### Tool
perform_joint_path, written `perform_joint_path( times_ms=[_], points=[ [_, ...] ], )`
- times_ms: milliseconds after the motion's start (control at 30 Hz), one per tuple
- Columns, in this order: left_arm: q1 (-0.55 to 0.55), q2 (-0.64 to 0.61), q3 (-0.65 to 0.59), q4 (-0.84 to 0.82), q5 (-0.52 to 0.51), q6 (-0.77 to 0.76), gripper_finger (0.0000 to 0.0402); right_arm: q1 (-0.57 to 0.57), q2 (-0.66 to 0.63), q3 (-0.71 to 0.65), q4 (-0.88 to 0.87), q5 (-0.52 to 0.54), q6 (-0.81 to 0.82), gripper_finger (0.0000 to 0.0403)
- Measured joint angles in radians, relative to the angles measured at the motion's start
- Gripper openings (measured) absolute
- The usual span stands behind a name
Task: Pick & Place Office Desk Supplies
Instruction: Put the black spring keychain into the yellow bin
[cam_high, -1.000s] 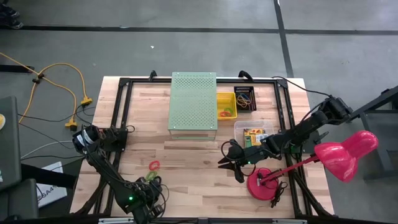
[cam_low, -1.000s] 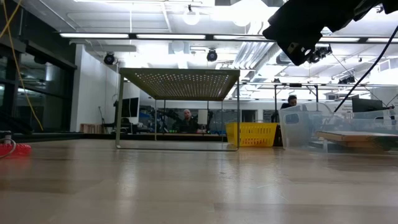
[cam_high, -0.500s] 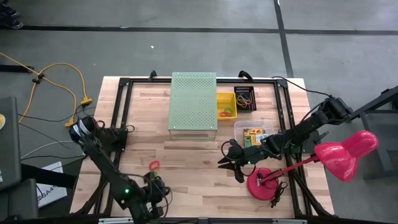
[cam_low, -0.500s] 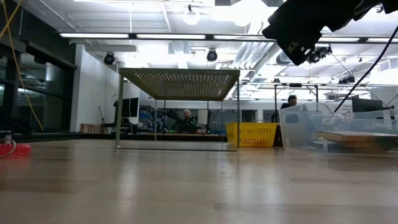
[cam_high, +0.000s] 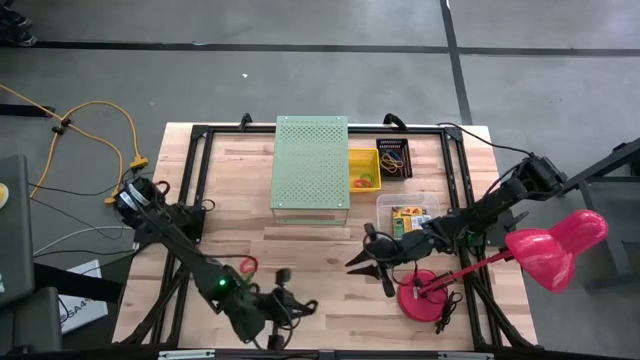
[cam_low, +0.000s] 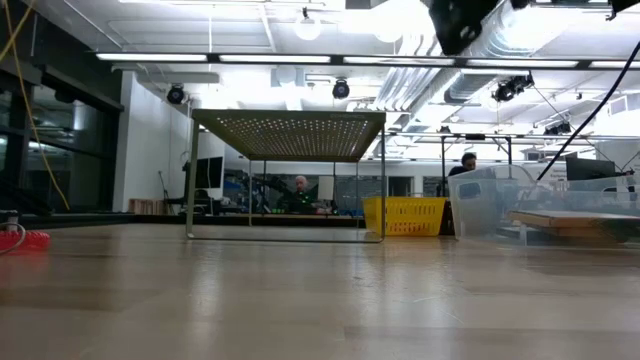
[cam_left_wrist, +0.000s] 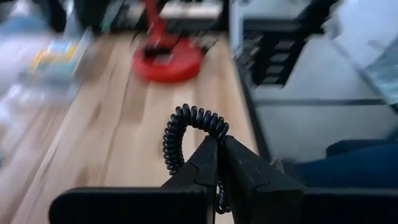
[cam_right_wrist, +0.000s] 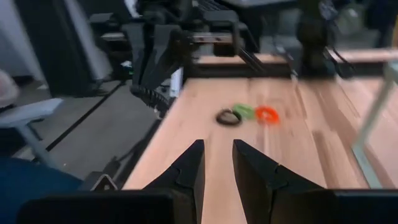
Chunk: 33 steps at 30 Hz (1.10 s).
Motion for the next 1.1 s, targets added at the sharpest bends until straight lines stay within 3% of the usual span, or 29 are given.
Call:
perform_joint_path(
  times_ms=[200,367,1100],
  points=[
    [0.033,-0.001,0.001,0.219,0.135,0.220,0.0008,0.035,0.000,0.000,0.042,-0.017,-0.116,0.0070],
    [0.072,-0.002,0.001,0.338,0.230,0.308,0.0008,0.064,0.000,0.000,0.089,-0.018,-0.189,0.0070],
    [0.285,-0.003,0.002,0.398,0.411,0.339,0.0009,0.061,0.000,0.000,0.169,0.046,-0.250,0.0070]
  ],
)
